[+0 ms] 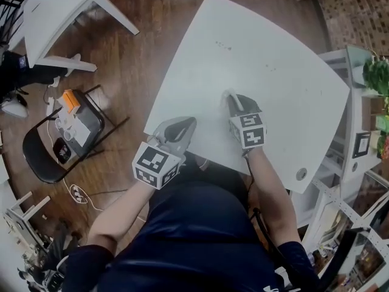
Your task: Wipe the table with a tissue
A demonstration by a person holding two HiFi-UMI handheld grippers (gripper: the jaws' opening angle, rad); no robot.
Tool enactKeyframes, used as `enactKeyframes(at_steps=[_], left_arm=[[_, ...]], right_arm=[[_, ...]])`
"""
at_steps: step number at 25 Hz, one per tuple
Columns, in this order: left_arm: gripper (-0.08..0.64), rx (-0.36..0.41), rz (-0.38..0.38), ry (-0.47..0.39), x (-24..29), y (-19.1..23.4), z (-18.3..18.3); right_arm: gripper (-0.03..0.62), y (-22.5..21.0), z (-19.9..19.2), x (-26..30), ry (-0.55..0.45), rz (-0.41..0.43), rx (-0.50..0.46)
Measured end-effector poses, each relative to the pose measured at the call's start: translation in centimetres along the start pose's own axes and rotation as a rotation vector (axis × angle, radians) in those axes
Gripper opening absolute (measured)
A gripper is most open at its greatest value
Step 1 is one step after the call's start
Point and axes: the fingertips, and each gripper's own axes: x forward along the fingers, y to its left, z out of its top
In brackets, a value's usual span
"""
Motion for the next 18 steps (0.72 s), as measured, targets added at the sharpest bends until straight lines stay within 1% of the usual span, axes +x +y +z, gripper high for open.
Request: enactKeyframes(at_steps=[4,6,8,10,14,18], left_arm=[[0.003,0.017,-0.018,-0.002,1.5,-2.9,0.5],[0.002,0.03,-0.03,-0.005,2.2,-4.5,0.8],[0.002,0.042,-0.047,-0.012,2.9,-6.1,1.1],[0.003,0.05,-0.061,-0.025,3.6,-7.9,1.5],[0.002,0.074,-0.056,-0.05,4.5,-11.9,2.0],[0.002,0.074,-0.04,-0.068,4.2,-15.2,1.7]], right_arm=[[0.012,-3.6,-1.4,-6.0,-0.083,-0.021,0.124],[0.012,-5.0,-1.8,-9.1,-0.13,-0.025,0.205],[0.012,-6.1,-1.8,-12.2,-0.196,-0.024,0.285],[0.012,-7.2,-1.6,-15.3,-0.275,-0.026,0.344],[0.012,-9.1,-1.2,-21.8,-0.441,-0.017,0.407],[0.012,-8.8,-1.6,-27.0,-0.538,0.0,0.41]])
